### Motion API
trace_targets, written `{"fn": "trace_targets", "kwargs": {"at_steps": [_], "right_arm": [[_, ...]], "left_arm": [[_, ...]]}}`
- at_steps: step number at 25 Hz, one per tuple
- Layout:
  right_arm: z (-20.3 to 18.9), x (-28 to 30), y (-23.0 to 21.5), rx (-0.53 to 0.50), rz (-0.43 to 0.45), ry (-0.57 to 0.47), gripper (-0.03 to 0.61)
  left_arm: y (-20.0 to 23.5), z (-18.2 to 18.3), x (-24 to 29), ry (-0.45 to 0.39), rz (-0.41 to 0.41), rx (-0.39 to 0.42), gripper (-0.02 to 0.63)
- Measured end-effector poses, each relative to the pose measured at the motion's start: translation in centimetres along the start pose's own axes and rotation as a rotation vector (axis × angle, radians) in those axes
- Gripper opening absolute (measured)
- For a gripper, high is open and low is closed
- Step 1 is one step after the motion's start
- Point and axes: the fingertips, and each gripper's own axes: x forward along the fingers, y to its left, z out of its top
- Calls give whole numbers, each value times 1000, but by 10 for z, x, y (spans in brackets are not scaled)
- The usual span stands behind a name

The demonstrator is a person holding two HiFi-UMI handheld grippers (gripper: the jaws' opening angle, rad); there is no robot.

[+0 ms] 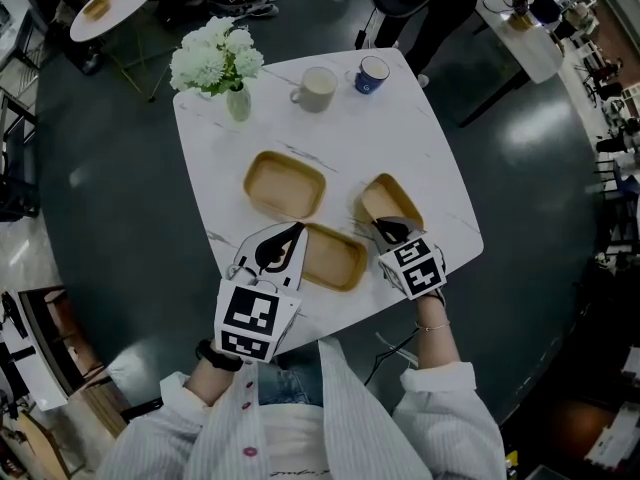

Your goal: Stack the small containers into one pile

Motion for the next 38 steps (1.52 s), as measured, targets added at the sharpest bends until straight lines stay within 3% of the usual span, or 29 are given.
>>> {"fn": "trace_targets", "kwargs": {"at_steps": [14,25,38], "right_arm": [[49,-38,84,-117,38,-86,21],[41,-28,149,-202,96,-46,21],[18,-11,165,-306,104,-10,23]], "left_arm": [[23,12,-29,-46,7,-24,17],[30,-1,-44,-37,-9,-26,17],[33,-10,-47,-24,-28,-6,17]]}}
